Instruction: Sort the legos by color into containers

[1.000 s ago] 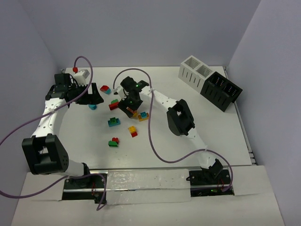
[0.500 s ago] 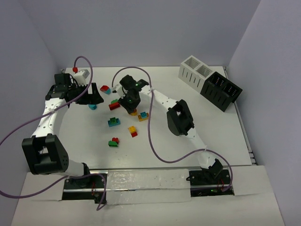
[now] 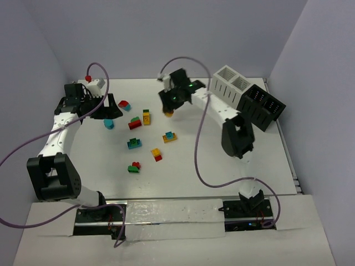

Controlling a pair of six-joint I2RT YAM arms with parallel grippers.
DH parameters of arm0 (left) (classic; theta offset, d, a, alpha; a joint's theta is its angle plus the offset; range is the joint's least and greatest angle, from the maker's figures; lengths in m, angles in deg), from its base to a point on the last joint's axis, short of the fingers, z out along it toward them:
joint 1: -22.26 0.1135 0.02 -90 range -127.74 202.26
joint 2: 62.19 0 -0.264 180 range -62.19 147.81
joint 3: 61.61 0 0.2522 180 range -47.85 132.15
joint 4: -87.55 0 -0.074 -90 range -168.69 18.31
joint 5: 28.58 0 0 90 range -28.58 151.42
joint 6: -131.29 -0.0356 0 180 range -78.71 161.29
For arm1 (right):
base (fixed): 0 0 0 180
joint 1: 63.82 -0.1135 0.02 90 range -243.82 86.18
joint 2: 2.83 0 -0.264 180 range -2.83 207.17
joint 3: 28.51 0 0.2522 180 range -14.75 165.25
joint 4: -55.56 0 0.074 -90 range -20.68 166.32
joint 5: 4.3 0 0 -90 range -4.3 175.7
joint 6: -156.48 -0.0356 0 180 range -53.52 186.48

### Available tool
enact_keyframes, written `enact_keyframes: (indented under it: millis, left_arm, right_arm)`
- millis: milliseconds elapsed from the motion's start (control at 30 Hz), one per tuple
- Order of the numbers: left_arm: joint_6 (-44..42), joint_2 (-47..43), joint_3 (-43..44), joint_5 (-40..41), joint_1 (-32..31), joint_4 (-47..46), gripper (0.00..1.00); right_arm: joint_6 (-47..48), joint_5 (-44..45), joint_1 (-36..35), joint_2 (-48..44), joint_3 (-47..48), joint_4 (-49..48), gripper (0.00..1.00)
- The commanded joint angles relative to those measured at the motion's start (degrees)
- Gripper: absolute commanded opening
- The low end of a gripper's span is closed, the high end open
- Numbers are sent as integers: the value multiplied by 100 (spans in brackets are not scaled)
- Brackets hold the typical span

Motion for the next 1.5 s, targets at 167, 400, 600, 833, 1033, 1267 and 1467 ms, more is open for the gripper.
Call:
enact_keyframes:
  millis: [167,400,600,833,1033,1267,1467]
  left_arm:
    - [547,-926,-633,-42,-19,-1995,99]
    - [515,-493,-187,103,-175,-1849,99]
    - [492,-226,131,284,-265,-1778,99]
    - [431,-36,270,431,-293,-1631,99]
    - [385,45,290,548,-304,-1514,99]
    - [339,102,309,608,-305,-1436,99]
    - [355,96,293,636,-312,-1382,99]
  right_arm:
    - [-1414,831,1491,-2597,-2545,-5237,0]
    - [-1189,1704,2275,-2153,-2137,-5853,0]
    - [-1494,2145,2710,-1394,-1384,-5459,0]
    - [-1603,2338,2977,-936,-1061,-5294,0]
    - [-1567,2256,3061,-695,-1083,-5255,2]
    - [-1561,2240,3104,-468,-1067,-5270,3]
    - [-1568,2274,3114,-427,-1168,-5276,20]
